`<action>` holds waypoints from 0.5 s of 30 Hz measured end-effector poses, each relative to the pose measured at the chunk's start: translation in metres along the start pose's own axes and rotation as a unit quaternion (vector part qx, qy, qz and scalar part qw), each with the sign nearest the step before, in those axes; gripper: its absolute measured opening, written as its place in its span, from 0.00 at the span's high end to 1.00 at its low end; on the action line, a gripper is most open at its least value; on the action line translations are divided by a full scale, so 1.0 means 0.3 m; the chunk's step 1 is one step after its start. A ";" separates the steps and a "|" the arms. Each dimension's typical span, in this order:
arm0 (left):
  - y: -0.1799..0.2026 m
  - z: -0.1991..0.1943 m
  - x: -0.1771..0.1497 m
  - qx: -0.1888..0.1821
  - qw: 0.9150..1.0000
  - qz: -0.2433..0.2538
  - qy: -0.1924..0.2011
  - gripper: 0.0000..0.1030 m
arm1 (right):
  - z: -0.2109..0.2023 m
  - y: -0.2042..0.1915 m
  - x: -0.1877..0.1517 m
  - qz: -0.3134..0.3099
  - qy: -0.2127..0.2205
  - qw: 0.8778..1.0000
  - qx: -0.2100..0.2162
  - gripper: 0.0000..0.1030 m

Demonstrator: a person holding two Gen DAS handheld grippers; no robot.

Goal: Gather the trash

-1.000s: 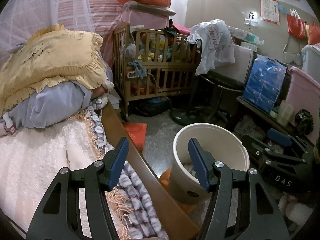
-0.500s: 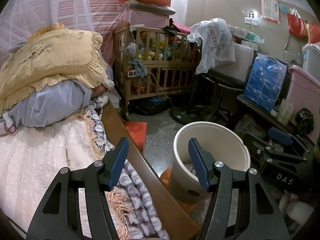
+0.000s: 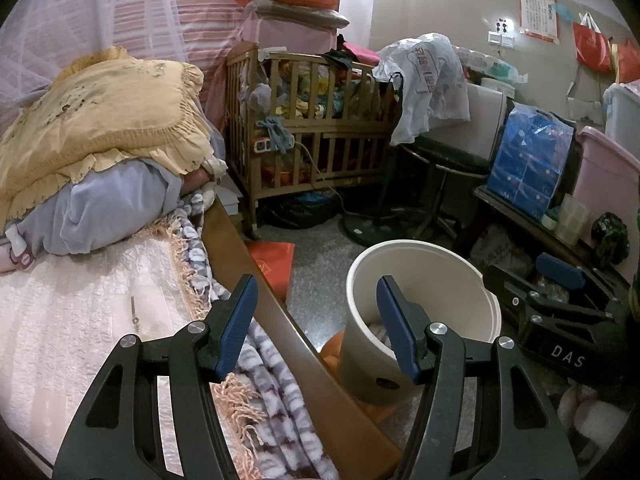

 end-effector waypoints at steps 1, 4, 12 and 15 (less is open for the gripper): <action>0.001 0.000 -0.001 0.000 1.000 0.001 0.000 0.41 | 0.000 0.000 0.000 0.000 0.000 1.000 -0.001 0.18; 0.001 0.001 -0.002 0.001 1.000 0.000 0.000 0.41 | 0.000 0.000 -0.002 0.001 0.000 1.000 0.001 0.18; 0.005 0.002 -0.001 0.000 1.000 -0.001 0.001 0.41 | -0.001 -0.008 -0.016 -0.002 0.001 1.000 0.001 0.18; 0.006 0.007 -0.003 0.000 1.000 0.002 -0.001 0.41 | 0.000 -0.010 -0.016 0.000 -0.001 1.000 0.001 0.18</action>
Point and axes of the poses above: each gripper's, at about its wrist camera, not at the fingertips, and z roughly the way its jaws point, y to its right, x to its top, the point moved 10 cm from there along z, roughly the way its jaws point, and after that the axes turned 14 degrees about -z, right-handed, at the moved point
